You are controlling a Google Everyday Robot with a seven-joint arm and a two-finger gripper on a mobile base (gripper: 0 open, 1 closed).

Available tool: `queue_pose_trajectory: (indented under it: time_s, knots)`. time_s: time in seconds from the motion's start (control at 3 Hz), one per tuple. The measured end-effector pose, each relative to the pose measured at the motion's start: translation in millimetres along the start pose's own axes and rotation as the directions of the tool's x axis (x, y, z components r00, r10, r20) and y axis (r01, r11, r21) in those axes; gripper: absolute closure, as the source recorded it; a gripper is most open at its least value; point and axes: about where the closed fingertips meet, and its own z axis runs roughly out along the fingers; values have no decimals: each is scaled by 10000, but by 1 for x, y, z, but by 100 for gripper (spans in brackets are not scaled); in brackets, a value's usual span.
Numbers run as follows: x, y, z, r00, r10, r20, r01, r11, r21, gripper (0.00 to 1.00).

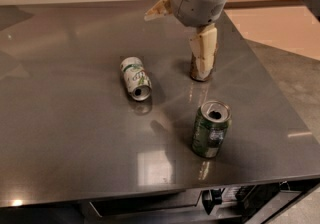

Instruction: Place 7up can upright

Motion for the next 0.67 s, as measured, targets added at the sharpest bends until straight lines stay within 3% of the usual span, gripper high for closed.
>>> queue_pose_trajectory:
  time_s: [0.33,0.67]
  knots:
    - [-10,-6,18,9792,-2001,350,2010,9792,-261,0]
    - [-18,-8,33,9208,-3842,669,3867,9218,-293,0]
